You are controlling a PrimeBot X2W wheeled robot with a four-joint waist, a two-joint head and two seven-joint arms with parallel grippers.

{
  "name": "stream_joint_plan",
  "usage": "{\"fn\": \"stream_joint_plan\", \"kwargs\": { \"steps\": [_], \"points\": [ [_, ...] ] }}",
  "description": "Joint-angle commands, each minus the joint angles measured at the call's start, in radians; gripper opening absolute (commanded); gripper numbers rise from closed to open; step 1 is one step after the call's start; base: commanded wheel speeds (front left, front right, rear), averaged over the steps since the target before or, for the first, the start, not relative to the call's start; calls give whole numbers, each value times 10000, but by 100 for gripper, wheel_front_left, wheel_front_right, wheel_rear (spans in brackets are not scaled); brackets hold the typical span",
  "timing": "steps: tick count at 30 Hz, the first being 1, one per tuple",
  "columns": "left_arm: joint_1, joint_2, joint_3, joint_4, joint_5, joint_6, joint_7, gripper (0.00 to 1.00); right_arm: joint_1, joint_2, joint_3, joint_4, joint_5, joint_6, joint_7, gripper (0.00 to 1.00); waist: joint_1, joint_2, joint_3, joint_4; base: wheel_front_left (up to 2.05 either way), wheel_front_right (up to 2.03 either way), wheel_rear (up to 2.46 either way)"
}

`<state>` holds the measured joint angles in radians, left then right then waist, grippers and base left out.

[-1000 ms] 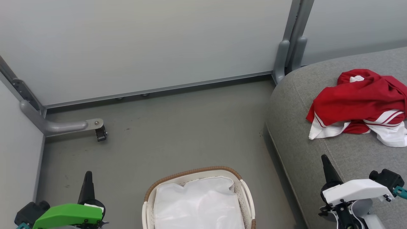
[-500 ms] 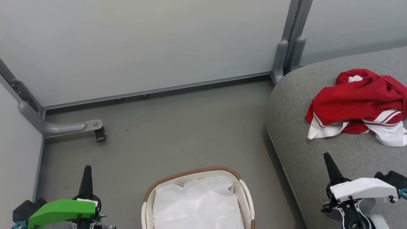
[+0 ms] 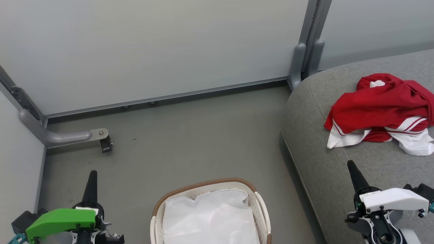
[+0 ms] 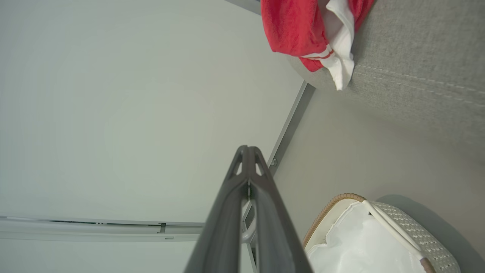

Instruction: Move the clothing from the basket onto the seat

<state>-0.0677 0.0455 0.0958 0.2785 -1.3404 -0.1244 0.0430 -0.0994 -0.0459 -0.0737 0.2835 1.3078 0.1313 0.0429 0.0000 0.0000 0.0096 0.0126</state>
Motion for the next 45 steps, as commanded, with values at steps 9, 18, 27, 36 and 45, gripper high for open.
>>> {"fn": "stream_joint_plan", "kwargs": {
  "steps": [9,18,27,36,45],
  "points": [
    [-302,68,91,-160,-885,-78,227,0,-130,-62,-152,-192,970,-5,226,0,0,0,-16,-32,0,0,0],
    [-373,71,133,-228,-1521,-87,405,0,-130,-65,-251,-273,1688,-6,401,0,0,0,-31,-61,0,0,0],
    [-412,75,169,-294,-2130,-81,573,0,-129,-67,-341,-343,2377,-5,571,0,0,0,-47,-91,0,0,0],
    [-486,76,201,-349,-2719,-90,720,0,-126,-69,-428,-413,3017,-5,734,0,0,0,-63,-121,0,0,0],
    [-475,77,201,-347,-2739,-92,749,0,-124,-70,-430,-415,3066,-6,749,0,0,0,-65,-126,0,0,0]
  ]
}}
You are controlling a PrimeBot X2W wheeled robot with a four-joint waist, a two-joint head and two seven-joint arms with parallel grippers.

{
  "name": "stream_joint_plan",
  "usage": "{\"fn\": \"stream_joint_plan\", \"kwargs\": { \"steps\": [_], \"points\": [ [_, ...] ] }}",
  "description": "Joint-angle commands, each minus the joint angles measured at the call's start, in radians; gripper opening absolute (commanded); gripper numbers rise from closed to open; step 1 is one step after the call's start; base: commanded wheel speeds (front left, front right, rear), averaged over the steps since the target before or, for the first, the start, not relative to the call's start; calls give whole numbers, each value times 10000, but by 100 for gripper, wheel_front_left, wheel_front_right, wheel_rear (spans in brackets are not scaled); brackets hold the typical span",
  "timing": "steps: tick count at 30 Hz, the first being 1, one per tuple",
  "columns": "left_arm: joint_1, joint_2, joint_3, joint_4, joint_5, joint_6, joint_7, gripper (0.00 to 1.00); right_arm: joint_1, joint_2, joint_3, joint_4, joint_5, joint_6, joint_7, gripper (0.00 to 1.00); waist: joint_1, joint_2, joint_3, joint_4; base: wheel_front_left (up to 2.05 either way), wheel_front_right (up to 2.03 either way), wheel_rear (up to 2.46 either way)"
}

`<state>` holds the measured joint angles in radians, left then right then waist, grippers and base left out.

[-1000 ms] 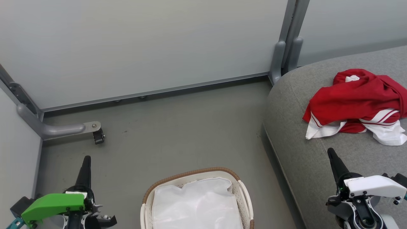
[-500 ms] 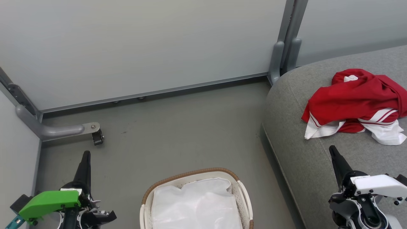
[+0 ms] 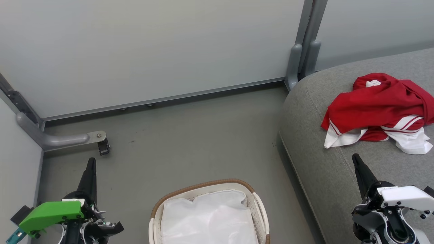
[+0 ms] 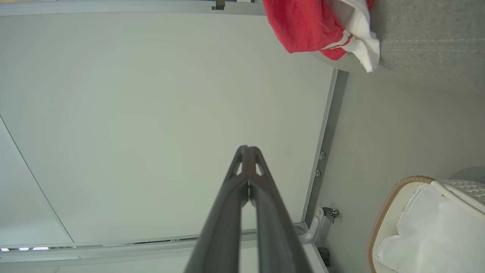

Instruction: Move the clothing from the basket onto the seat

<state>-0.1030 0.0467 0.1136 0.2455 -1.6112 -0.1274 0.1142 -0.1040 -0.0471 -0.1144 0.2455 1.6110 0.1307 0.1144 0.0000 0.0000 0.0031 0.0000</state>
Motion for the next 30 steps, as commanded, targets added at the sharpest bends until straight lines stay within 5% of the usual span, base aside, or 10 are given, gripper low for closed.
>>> {"fn": "stream_joint_plan", "kwargs": {
  "steps": [1,30],
  "points": [
    [-122,65,22,-18,-31,-61,37,0,-78,-58,-24,-35,34,0,33,0,0,0,0,0,0,0,0],
    [-121,65,20,-19,-31,-61,36,0,-76,-59,-21,-34,36,0,31,0,0,0,0,0,0,0,0]
  ]
}}
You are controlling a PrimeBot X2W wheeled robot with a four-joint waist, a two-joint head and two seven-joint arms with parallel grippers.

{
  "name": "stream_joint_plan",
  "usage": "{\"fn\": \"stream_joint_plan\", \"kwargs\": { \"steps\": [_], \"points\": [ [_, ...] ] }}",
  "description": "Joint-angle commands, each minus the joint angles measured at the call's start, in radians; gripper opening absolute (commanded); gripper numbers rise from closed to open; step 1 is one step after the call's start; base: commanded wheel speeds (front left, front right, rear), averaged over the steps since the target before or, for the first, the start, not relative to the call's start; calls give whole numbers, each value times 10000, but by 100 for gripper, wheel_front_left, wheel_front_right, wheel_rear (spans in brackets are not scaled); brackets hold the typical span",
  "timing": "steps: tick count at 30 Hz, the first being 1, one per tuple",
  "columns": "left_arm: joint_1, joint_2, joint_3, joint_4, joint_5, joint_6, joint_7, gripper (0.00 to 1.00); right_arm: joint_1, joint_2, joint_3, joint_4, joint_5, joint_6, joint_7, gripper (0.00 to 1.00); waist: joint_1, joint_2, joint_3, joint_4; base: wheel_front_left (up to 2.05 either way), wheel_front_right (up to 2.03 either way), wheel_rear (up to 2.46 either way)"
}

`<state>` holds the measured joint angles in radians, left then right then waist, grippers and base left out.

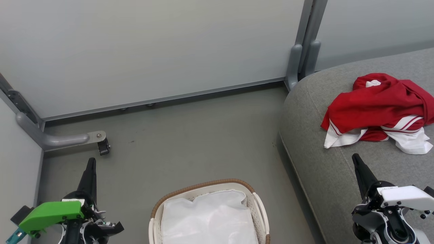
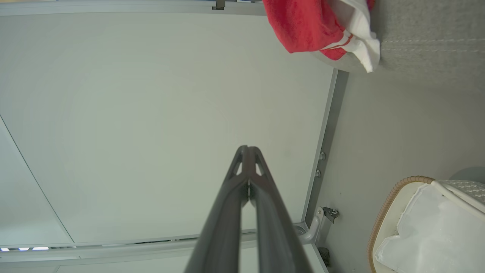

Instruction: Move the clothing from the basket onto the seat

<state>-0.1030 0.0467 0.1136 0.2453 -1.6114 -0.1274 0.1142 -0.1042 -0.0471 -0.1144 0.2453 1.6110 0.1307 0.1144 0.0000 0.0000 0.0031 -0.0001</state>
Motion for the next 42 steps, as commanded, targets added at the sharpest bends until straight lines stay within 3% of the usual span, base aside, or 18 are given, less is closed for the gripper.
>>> {"fn": "stream_joint_plan", "kwargs": {
  "steps": [1,42],
  "points": [
    [-121,65,20,-17,-30,-61,36,0,-74,-59,-21,-32,36,0,31,0,0,0,0,1,0,0,0],
    [-121,66,20,-17,-31,-60,34,0,-74,-59,-19,-31,38,0,30,0,0,0,0,1,0,0,0]
  ]
}}
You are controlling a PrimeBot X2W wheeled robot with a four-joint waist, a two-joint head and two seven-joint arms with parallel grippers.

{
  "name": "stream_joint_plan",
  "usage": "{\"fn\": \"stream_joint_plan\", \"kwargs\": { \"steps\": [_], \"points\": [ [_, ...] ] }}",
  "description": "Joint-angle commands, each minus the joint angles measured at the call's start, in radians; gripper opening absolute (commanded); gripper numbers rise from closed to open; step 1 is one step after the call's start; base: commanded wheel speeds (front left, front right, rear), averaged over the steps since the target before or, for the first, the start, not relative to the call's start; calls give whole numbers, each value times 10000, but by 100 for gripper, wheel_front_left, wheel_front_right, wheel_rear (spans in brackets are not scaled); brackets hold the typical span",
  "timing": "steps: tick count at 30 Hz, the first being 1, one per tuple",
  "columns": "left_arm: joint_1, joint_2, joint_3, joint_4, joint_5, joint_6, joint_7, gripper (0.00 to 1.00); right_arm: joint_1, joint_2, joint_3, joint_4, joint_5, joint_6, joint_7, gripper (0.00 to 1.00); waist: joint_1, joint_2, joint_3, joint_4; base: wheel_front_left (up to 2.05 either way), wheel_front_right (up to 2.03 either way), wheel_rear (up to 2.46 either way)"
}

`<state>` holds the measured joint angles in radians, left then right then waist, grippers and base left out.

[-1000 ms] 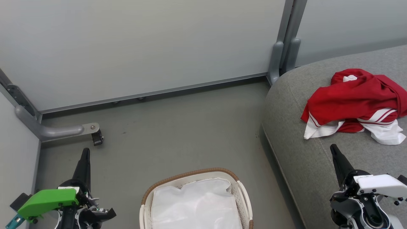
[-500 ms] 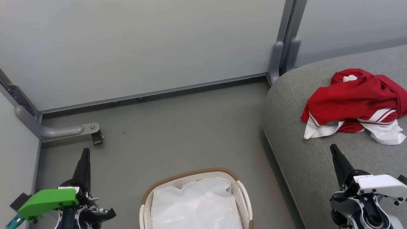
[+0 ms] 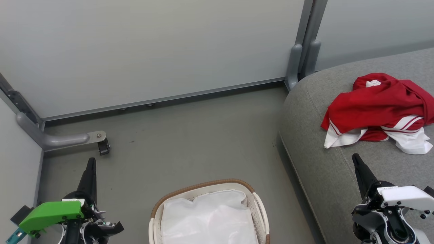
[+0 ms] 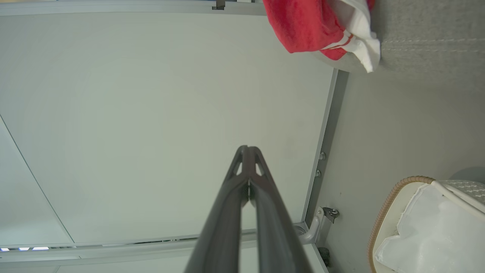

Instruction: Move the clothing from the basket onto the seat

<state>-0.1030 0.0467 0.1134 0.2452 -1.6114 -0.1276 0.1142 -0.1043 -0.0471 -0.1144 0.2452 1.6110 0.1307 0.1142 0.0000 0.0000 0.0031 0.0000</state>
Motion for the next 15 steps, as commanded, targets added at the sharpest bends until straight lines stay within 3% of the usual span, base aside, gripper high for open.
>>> {"fn": "stream_joint_plan", "kwargs": {
  "steps": [1,15],
  "points": [
    [-121,66,22,-15,-31,-58,34,0,-73,-59,-19,-29,38,0,31,0,0,0,0,0,0,0,0],
    [-121,66,21,-16,-31,-59,34,0,-73,-59,-18,-29,38,0,31,0,0,0,0,0,0,0,0]
  ]
}}
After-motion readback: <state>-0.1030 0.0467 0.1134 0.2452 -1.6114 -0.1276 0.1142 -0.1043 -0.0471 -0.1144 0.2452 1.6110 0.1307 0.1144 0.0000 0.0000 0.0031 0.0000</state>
